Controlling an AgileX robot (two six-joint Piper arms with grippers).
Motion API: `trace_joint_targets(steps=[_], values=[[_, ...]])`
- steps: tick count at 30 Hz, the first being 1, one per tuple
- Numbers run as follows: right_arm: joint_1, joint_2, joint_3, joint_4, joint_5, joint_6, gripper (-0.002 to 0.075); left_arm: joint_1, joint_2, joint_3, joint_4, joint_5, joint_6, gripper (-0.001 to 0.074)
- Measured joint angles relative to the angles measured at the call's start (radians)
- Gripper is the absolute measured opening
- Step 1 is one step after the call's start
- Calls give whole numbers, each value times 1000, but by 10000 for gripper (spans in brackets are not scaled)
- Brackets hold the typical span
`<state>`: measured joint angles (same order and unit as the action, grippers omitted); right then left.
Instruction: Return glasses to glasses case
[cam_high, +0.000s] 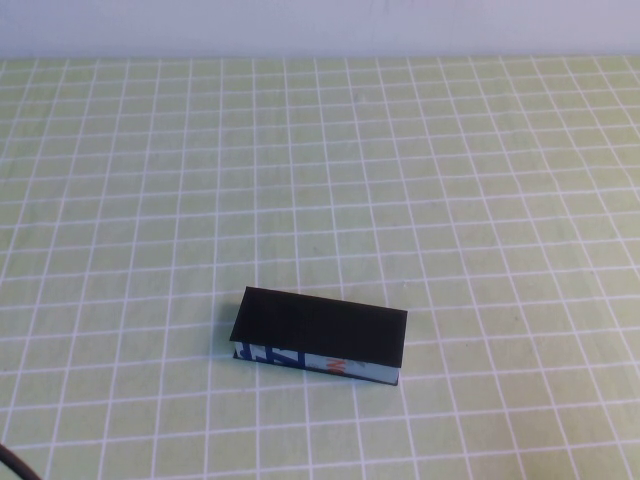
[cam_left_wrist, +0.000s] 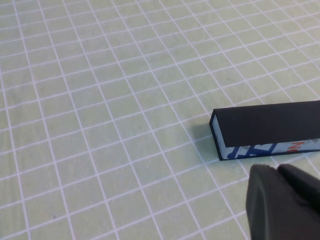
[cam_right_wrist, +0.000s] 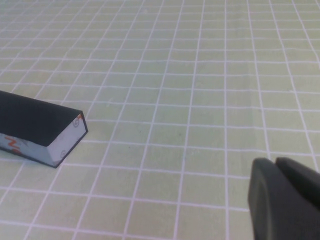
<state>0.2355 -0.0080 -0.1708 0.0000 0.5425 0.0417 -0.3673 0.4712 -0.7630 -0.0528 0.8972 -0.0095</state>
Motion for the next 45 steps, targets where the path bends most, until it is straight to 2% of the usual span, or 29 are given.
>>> trace_joint_targets(steps=[9, 37, 45], values=[[-9, -6, 38, 5, -62, 0, -18, 0, 0, 0, 0, 7, 0, -4], [-9, -6, 51, 11, -71, 0, -18, 0, 0, 0, 0, 7, 0, -4], [-9, -6, 51, 11, -73, 0, -18, 0, 23, 11, 53, -31, 2, -4]])
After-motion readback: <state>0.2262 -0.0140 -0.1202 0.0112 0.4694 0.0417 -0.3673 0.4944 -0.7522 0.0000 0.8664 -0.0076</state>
